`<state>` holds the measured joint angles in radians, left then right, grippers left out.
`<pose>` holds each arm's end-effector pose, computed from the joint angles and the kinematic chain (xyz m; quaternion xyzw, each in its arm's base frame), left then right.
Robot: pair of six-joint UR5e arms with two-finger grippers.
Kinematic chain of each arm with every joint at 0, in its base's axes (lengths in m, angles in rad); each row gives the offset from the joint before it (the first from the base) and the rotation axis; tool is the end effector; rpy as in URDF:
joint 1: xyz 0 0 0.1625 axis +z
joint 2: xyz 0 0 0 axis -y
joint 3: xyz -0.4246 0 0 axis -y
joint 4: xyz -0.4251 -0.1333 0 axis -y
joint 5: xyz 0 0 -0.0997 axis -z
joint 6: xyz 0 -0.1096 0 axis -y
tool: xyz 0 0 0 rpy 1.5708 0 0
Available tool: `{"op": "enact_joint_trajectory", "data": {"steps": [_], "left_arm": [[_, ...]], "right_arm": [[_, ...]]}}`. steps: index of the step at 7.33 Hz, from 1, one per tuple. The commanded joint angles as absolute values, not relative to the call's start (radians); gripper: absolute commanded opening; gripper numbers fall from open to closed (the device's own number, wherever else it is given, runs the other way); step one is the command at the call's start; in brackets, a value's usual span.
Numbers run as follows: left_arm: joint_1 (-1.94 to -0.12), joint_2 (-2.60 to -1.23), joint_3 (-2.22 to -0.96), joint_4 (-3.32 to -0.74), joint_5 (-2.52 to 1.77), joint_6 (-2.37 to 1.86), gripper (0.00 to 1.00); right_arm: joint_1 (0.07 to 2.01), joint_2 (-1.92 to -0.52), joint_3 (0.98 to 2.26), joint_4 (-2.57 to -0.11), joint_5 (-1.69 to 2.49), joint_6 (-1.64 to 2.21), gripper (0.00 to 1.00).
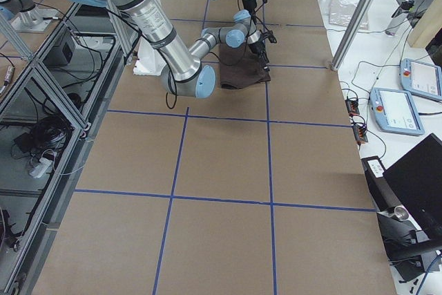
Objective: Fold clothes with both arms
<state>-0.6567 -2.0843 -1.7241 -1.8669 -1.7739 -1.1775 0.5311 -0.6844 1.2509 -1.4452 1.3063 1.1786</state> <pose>0.4768 -0.5079 0.2489 0.1531 0.4437 -0.0693 0.8803 -0.6353 -0.5610 0.2206 0.2608 -0.2458 0.1093 0.9272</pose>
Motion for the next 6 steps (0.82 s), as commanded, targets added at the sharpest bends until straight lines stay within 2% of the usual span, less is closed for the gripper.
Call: {"op": "enact_joint_trajectory", "data": {"steps": [1, 3, 6], "left_arm": [[-0.650, -2.083, -1.720, -1.867, -1.773, -1.180, 1.00], [-0.631, -2.123, -1.665, -1.867, -1.772, -1.186, 1.00], [-0.568, -2.241, -1.490, -1.864, -1.738, -1.292, 1.00]], "right_arm": [[0.622, -0.660, 1.236, -1.443, 1.438, 1.158, 1.00], [0.682, -0.649, 1.273, -1.443, 1.602, 1.128, 1.00], [0.698, -0.666, 1.301, -1.442, 1.649, 1.124, 1.00]]}}
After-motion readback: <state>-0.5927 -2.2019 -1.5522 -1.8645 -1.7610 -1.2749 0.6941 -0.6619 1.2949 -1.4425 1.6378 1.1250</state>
